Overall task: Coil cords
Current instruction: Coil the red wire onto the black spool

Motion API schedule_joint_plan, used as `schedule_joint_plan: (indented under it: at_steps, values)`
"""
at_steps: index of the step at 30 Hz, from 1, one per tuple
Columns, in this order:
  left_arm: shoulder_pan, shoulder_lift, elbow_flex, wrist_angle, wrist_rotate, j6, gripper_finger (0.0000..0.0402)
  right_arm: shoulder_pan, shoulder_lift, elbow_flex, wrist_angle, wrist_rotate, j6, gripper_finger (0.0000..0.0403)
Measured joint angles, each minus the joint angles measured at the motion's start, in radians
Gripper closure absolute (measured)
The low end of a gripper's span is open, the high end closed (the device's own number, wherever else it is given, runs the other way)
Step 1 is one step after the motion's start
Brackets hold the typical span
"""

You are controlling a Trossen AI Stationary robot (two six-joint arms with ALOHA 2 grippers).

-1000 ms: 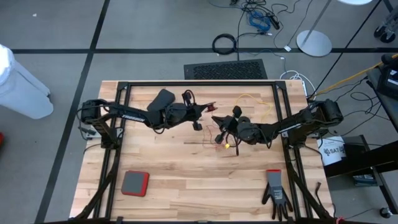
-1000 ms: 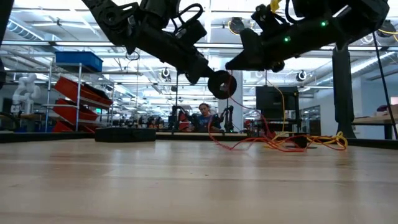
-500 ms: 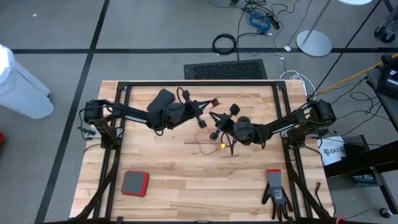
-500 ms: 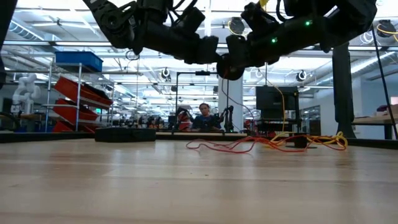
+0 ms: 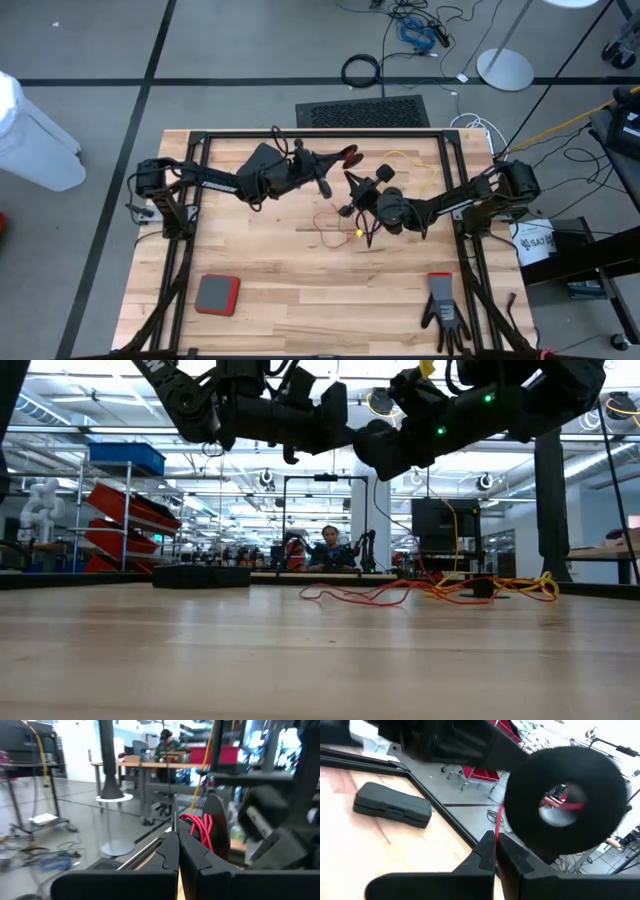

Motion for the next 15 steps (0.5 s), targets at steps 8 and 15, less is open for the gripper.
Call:
schedule_joint_plan:
  at_steps: [8,15]
  values:
    - [0.036,0.000,0.000,0.033,0.132,-0.139,0.0402,-0.001,0.000,0.000,-0.003,0.026,-0.040,0.0403]
    - [0.077,-0.023,-0.002,-0.062,0.335,-0.180,0.0402,-0.005,0.000,0.000,-0.124,0.047,-0.048,0.0399]
